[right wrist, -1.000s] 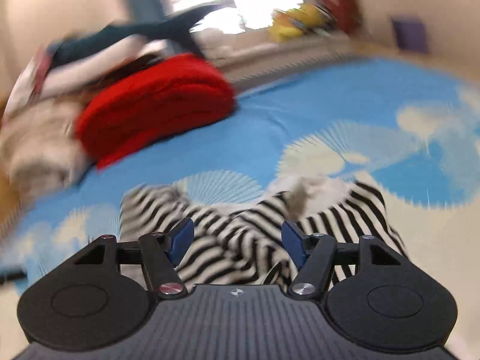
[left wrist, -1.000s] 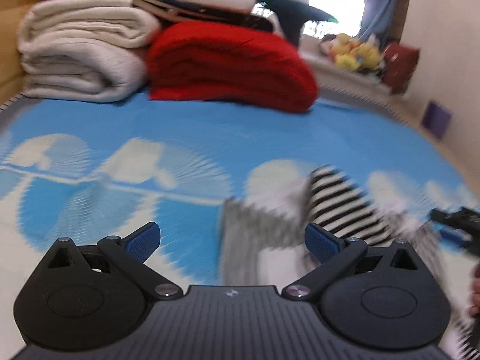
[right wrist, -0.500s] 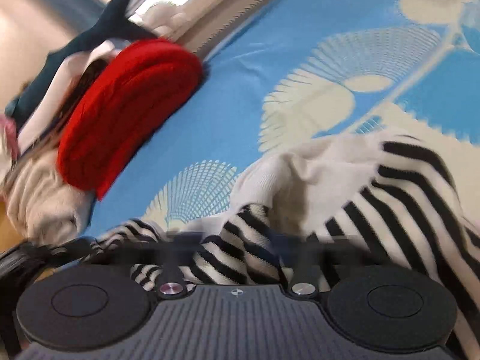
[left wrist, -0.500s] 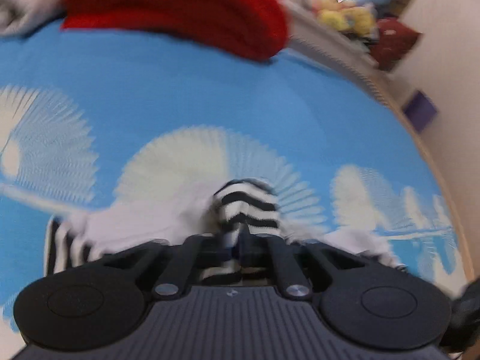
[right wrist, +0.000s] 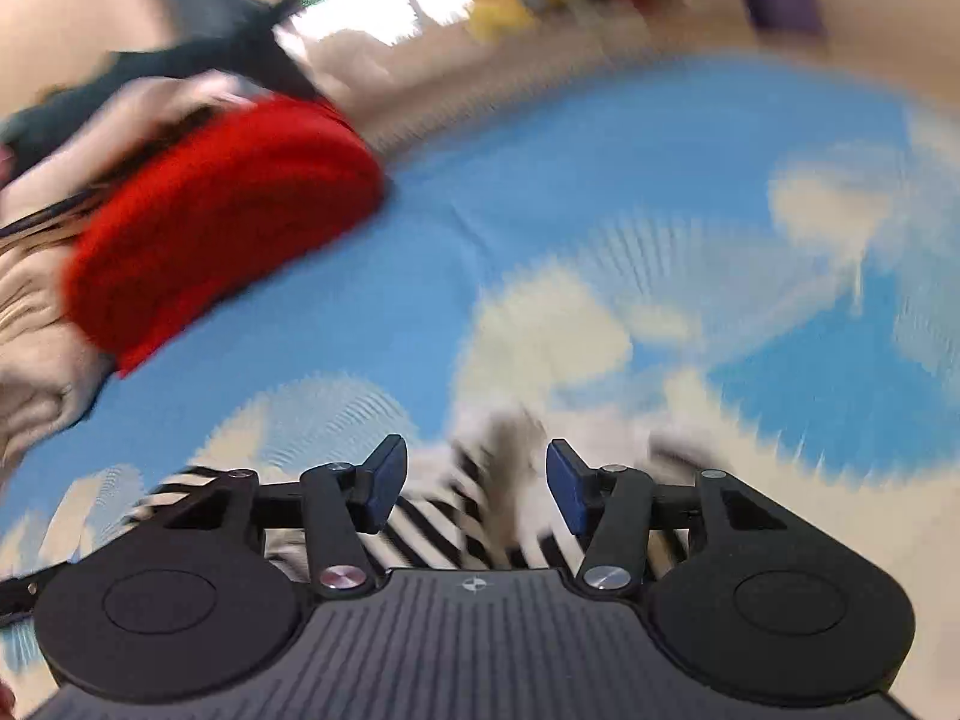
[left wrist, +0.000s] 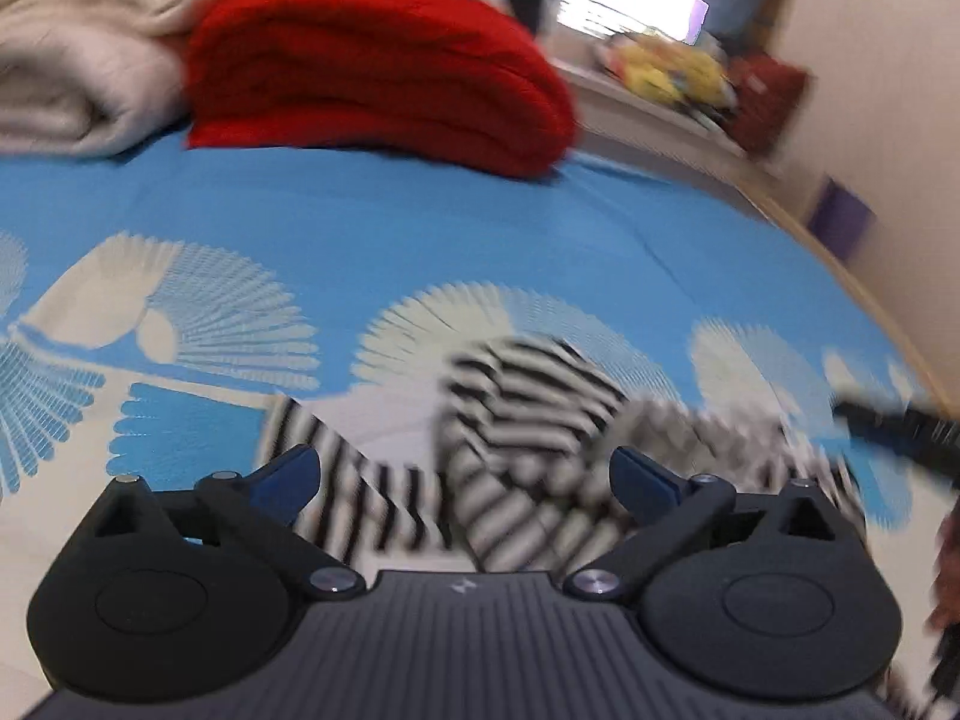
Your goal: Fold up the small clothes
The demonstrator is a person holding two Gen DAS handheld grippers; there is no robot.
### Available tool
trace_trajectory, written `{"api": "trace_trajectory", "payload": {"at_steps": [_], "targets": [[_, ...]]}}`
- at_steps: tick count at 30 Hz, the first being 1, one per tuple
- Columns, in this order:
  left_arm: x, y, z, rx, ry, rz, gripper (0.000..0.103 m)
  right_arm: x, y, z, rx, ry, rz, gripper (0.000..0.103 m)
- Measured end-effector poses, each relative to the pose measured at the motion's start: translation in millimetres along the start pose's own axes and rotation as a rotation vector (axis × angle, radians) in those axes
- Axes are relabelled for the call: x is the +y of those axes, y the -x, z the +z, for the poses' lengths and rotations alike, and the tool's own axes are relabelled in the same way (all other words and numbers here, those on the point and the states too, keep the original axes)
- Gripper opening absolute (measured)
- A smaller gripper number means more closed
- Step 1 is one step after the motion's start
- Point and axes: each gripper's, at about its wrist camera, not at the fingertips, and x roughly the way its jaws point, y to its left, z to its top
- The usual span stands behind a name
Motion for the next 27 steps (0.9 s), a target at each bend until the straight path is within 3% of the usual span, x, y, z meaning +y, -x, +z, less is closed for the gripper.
{"api": "trace_trajectory", "payload": {"at_steps": [3, 5, 7, 10, 12, 13, 14, 17, 23, 27], "targets": [[-21.6, -13.2, -31.6, 0.067, -0.134, 0.055, 0.103, 32.6, 15.1, -21.8, 0.066, 0.139, 0.128, 0.052], [-30.2, -38.2, -56.1, 0.135, -0.227, 0.143, 0.103, 52.6, 4.2, -52.1, 0.143, 0.246, 0.068, 0.051], [-26.2, -36.3, -68.6, 0.094, -0.217, 0.154, 0.103, 58.7, -24.6, -84.2, 0.281, 0.333, -0.040, 0.051], [-17.8, 4.1, -61.8, 0.102, -0.203, 0.144, 0.103, 62.0, -2.2, -91.5, 0.232, 0.367, -0.057, 0.052], [-12.2, 45.8, -64.3, 0.029, -0.190, 0.151, 0.103, 62.4, 37.1, -76.0, 0.199, 0.336, -0.001, 0.054], [-9.3, 71.2, -68.9, 0.001, -0.179, 0.154, 0.103, 61.8, 63.4, -68.6, 0.166, 0.314, 0.020, 0.062], [-5.0, 95.0, -75.6, -0.009, -0.166, 0.155, 0.103, 61.4, 92.0, -64.6, 0.136, 0.301, 0.040, 0.072], [5.5, 160.2, -111.2, 0.001, -0.126, 0.178, 0.103, 55.4, 177.7, -77.9, 0.051, 0.257, 0.075, 0.083], [16.2, 265.5, -209.6, 0.018, -0.054, 0.236, 0.103, 37.8, 315.8, -165.9, -0.030, 0.152, -0.006, 0.085], [9.1, 317.8, -253.2, 0.017, -0.091, 0.228, 0.103, 47.1, 375.6, -214.8, -0.013, 0.208, -0.023, 0.085]]}}
